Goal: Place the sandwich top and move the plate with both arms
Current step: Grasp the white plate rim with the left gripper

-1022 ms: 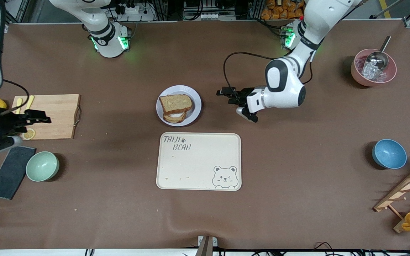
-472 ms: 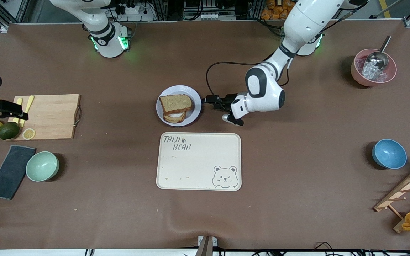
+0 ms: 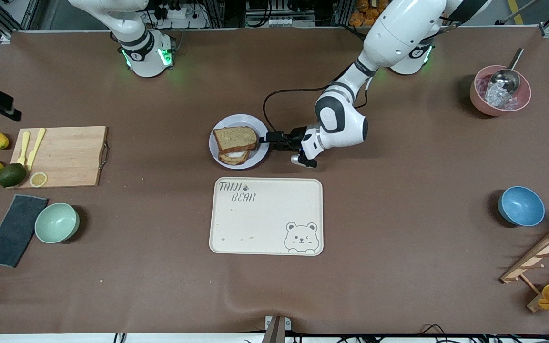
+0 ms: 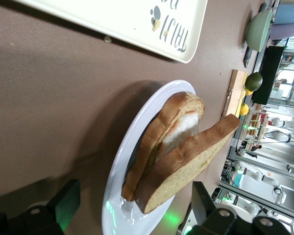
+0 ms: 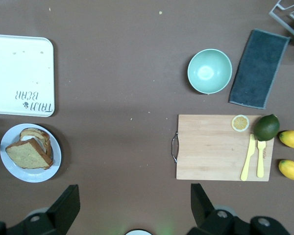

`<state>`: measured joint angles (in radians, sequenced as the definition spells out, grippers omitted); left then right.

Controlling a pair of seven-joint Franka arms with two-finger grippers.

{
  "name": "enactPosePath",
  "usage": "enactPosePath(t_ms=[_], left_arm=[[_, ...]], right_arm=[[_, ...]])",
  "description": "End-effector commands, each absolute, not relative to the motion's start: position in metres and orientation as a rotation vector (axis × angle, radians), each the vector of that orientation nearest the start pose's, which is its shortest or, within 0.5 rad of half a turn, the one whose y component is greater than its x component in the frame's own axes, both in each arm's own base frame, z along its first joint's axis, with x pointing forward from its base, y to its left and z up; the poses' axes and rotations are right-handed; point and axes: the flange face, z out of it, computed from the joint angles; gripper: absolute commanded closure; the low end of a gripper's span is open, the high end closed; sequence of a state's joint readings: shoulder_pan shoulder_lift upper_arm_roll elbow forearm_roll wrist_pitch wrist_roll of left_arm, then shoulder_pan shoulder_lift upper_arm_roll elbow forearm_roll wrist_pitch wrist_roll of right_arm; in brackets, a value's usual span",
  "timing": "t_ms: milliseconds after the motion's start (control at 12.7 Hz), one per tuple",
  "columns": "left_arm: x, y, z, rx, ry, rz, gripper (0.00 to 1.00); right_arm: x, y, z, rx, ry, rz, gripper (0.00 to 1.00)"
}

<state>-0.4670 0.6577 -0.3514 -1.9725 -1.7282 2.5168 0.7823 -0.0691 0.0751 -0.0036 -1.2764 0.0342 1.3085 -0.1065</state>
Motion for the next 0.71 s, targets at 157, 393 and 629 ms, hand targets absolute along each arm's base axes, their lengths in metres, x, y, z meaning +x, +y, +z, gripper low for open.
enactPosePath(t_ms=[157, 393, 629], left_arm=[[0.403, -0.432, 0.122, 2.082, 0.102, -0.129, 0.0], [0.401, -0.431, 0.121, 2.081, 0.106, -0.128, 0.15], [0.388, -0.441, 0.119, 2.086, 0.066, -0.135, 0.8]], right_arm=[[0.497, -0.034, 0.703, -3.127, -0.027, -0.004, 0.0], [0.506, -0.032, 0.7, -3.136, -0.038, -0.037, 0.0], [0.505, -0.024, 0.702, -3.136, -0.026, -0.039, 0.0]])
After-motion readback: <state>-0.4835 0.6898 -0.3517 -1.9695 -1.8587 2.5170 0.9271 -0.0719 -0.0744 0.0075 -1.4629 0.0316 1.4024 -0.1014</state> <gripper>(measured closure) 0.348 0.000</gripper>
